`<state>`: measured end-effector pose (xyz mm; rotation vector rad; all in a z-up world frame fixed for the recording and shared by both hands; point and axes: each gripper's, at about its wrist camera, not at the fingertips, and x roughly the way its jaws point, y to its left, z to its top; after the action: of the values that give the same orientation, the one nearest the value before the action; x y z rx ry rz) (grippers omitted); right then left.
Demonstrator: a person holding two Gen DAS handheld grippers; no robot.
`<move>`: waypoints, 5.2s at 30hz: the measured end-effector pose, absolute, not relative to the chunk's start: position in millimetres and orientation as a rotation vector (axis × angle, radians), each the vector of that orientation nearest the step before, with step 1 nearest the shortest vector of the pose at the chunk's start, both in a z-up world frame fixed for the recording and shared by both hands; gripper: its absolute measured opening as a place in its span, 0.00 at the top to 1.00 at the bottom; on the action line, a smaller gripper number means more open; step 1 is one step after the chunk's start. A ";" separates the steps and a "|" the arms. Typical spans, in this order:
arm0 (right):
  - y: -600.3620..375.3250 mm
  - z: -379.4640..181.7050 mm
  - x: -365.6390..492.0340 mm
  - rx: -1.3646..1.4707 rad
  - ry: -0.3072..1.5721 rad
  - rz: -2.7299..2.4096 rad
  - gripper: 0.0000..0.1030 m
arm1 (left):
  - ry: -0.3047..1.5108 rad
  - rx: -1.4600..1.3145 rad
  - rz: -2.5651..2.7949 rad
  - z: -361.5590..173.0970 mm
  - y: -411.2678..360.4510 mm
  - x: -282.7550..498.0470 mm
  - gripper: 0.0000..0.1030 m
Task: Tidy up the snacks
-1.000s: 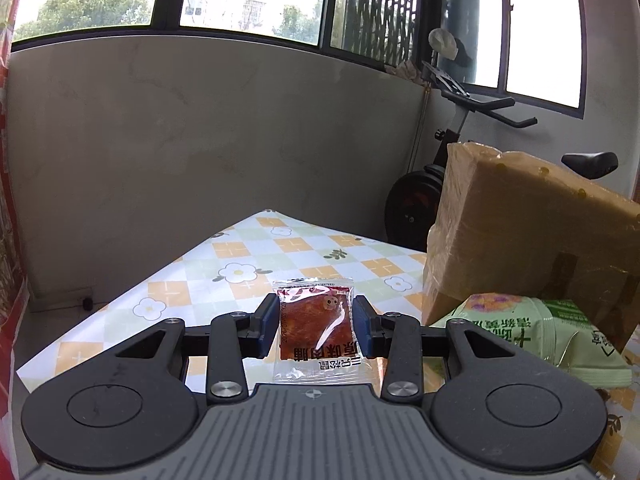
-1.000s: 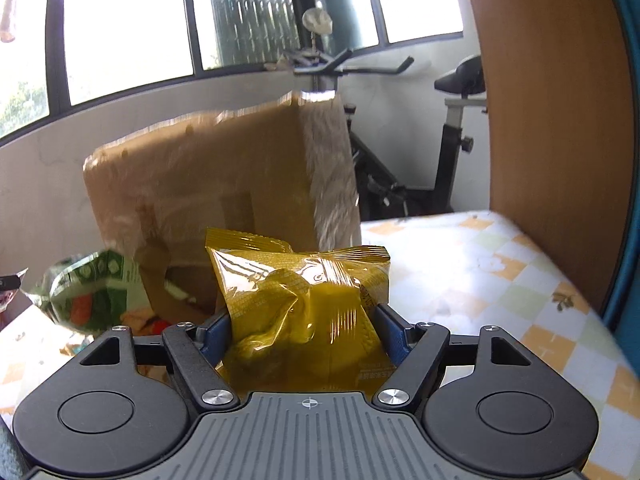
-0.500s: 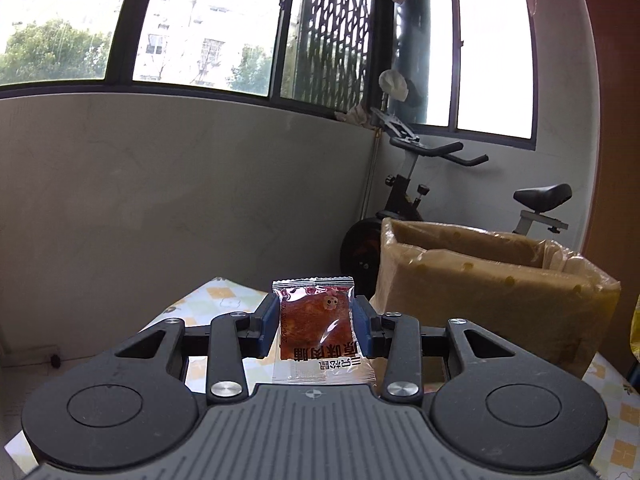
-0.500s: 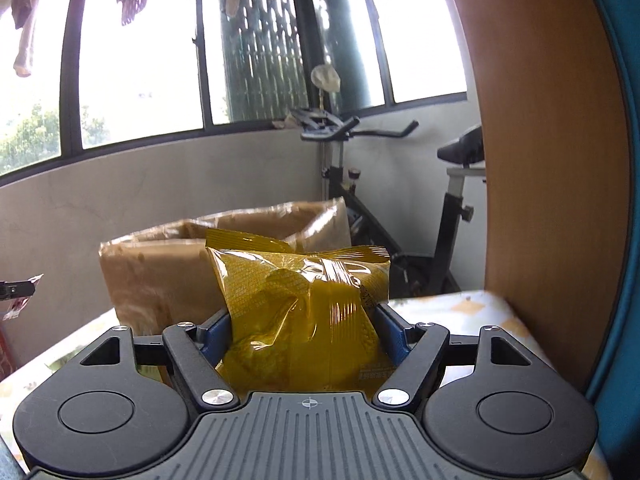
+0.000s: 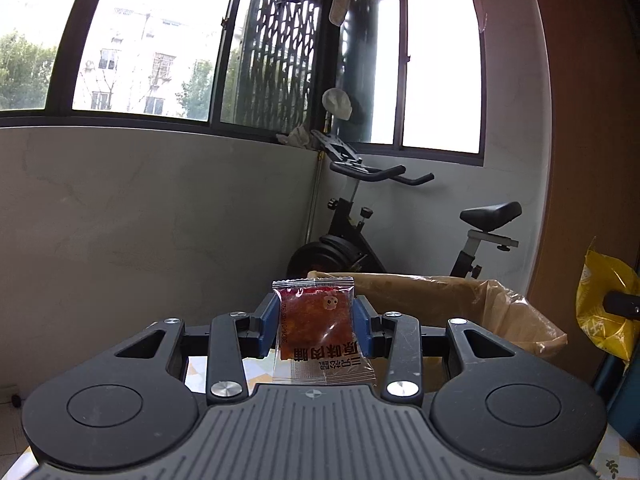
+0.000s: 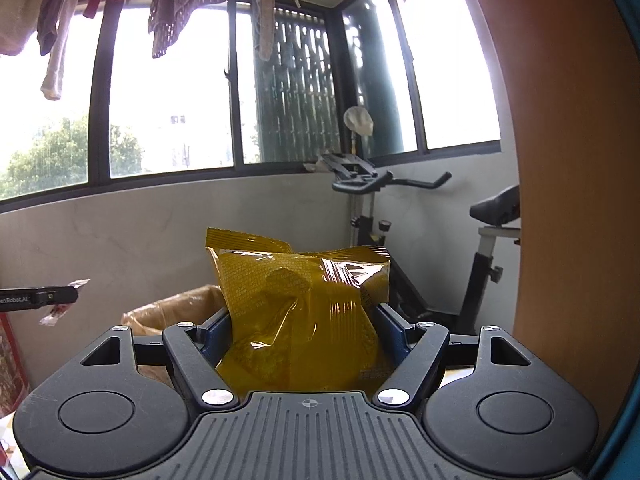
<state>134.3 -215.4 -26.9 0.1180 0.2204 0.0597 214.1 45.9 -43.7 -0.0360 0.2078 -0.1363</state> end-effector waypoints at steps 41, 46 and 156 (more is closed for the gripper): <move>-179.3 -40.2 286.7 0.090 0.478 0.083 0.18 | 0.382 0.003 -0.213 -42.9 10.9 321.7 0.19; -183.4 -32.5 268.4 0.104 0.469 0.076 0.18 | 0.397 -0.013 -0.209 -33.9 19.3 307.7 0.18; -126.3 -239.7 109.8 0.129 0.718 0.137 0.57 | 0.636 -0.136 -0.233 -173.6 62.3 224.3 0.07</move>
<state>109.8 -126.3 -239.7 0.1290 0.7184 0.1369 224.3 62.3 -173.6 -0.1361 0.6358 -0.2325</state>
